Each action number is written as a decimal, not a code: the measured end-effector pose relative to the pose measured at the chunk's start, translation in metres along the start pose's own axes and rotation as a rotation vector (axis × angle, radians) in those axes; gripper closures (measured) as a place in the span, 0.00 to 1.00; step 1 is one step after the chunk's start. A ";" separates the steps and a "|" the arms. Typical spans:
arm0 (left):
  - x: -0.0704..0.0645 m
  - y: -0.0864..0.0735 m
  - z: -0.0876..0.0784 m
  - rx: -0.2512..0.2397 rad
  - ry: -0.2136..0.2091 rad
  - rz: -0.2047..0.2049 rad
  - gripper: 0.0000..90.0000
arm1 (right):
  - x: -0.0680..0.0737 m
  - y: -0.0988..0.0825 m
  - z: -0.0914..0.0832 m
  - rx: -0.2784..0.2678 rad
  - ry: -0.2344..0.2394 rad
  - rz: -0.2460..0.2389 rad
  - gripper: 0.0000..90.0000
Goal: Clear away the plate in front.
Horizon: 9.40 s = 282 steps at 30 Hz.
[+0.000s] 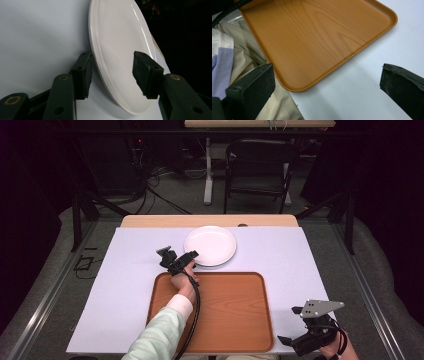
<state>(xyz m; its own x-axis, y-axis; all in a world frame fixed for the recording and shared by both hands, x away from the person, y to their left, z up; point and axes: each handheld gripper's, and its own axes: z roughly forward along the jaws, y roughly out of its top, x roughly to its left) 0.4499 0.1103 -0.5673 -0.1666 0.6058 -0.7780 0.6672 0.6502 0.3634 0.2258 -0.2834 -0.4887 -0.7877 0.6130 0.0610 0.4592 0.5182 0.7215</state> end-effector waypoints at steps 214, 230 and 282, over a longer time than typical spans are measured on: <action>0.002 -0.021 -0.176 0.331 -0.340 0.762 0.92 | 0.000 0.097 0.069 -0.119 0.073 0.253 0.84; 0.014 -0.027 -0.181 0.403 -0.310 0.726 0.92 | 0.006 0.089 0.077 -0.056 0.102 0.302 0.85; 0.035 -0.048 -0.157 0.567 -0.064 0.852 0.77 | 0.018 0.078 0.144 0.311 0.028 0.254 0.48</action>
<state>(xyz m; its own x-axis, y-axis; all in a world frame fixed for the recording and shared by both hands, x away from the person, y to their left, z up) 0.2979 0.1721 -0.5315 0.5510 0.7287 -0.4066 0.7936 -0.3069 0.5254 0.3066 -0.1459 -0.5307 -0.6417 0.7308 0.2327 0.7400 0.5102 0.4382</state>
